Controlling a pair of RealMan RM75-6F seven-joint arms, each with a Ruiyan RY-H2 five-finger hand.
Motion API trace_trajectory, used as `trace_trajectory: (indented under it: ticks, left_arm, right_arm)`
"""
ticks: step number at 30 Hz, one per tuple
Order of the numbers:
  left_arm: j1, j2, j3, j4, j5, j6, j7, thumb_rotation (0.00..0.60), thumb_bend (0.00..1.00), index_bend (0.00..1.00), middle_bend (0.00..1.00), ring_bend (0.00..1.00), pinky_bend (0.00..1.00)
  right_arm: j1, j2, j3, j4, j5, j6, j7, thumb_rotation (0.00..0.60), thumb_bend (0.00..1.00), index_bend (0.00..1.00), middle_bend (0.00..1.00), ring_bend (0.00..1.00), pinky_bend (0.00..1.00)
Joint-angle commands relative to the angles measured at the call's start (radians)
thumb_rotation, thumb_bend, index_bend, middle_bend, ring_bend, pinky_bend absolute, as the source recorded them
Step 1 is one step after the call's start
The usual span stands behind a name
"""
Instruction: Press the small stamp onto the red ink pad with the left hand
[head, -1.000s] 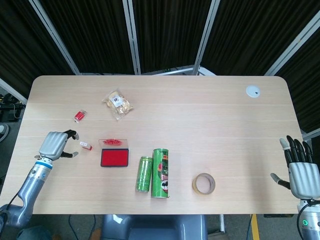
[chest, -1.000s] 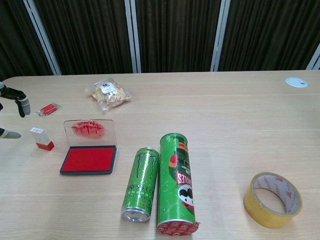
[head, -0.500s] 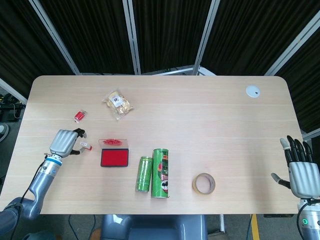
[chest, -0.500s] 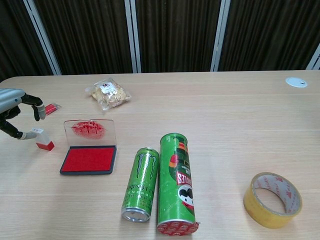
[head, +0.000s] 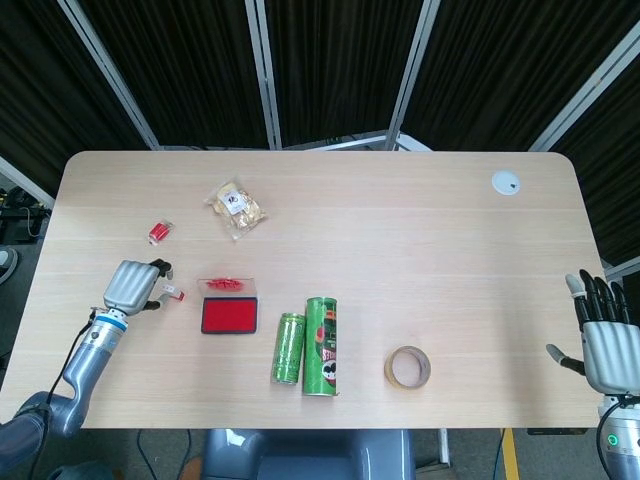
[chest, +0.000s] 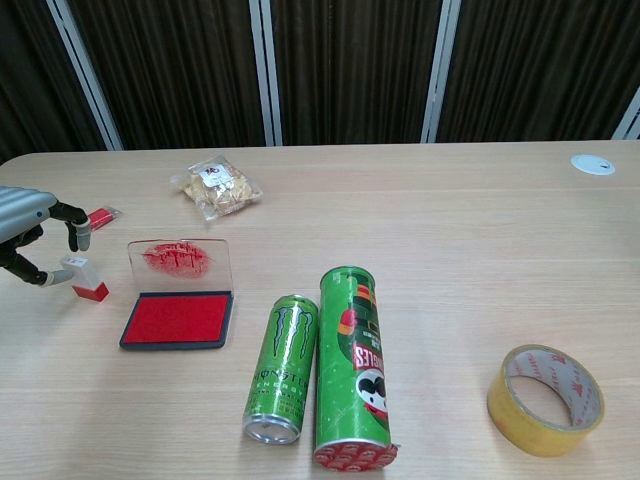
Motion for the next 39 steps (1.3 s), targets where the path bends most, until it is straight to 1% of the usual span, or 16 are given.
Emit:
trace_trajectory:
  ticks: [1, 6, 10, 23, 29, 32, 39]
  left_arm:
    - [0.000, -0.001, 0.008, 0.013, 0.009, 0.007, -0.015, 0.600, 0.24, 0.45, 0.42, 0.91, 0.99]
    - [-0.004, -0.007, 0.023, 0.043, 0.027, 0.014, -0.031, 0.600, 0.27, 0.45, 0.42, 0.91, 0.99]
    - [-0.006, -0.018, 0.031, 0.063, 0.032, 0.012, -0.039, 0.600, 0.27, 0.45, 0.42, 0.91, 0.99]
    - [-0.009, -0.038, 0.038, 0.092, 0.038, 0.022, -0.046, 0.600, 0.31, 0.45, 0.42, 0.91, 0.99]
    - [-0.013, -0.043, 0.039, 0.095, 0.039, 0.022, -0.046, 0.600, 0.35, 0.46, 0.44, 0.91, 0.99]
    - [-0.014, -0.044, 0.040, 0.096, 0.038, 0.020, -0.049, 0.600, 0.37, 0.47, 0.46, 0.91, 0.99]
    - [-0.013, -0.048, 0.042, 0.097, 0.035, 0.014, -0.059, 0.600, 0.38, 0.57, 0.54, 0.91, 0.98]
  right_arm:
    - [0.001, 0.000, 0.000, 0.000, 0.001, -0.002, 0.000, 0.600, 0.00, 0.00, 0.00, 0.00, 0.00]
    - [0.001, 0.001, 0.001, -0.001, 0.002, -0.002, -0.002, 0.600, 0.00, 0.00, 0.00, 0.00, 0.00]
    - [0.001, 0.002, 0.001, -0.001, 0.006, -0.005, -0.002, 0.600, 0.00, 0.00, 0.00, 0.00, 0.00]
    - [0.001, 0.005, 0.001, -0.003, 0.013, -0.011, 0.005, 0.600, 0.00, 0.00, 0.00, 0.00, 0.00]
    - [0.002, 0.005, 0.000, -0.003, 0.014, -0.013, 0.006, 0.600, 0.00, 0.00, 0.00, 0.00, 0.00]
    - [0.002, 0.005, 0.000, -0.004, 0.015, -0.014, 0.006, 0.600, 0.00, 0.00, 0.00, 0.00, 0.00]
    - [0.003, 0.006, 0.001, -0.003, 0.018, -0.016, 0.008, 0.600, 0.00, 0.00, 0.00, 0.00, 0.00]
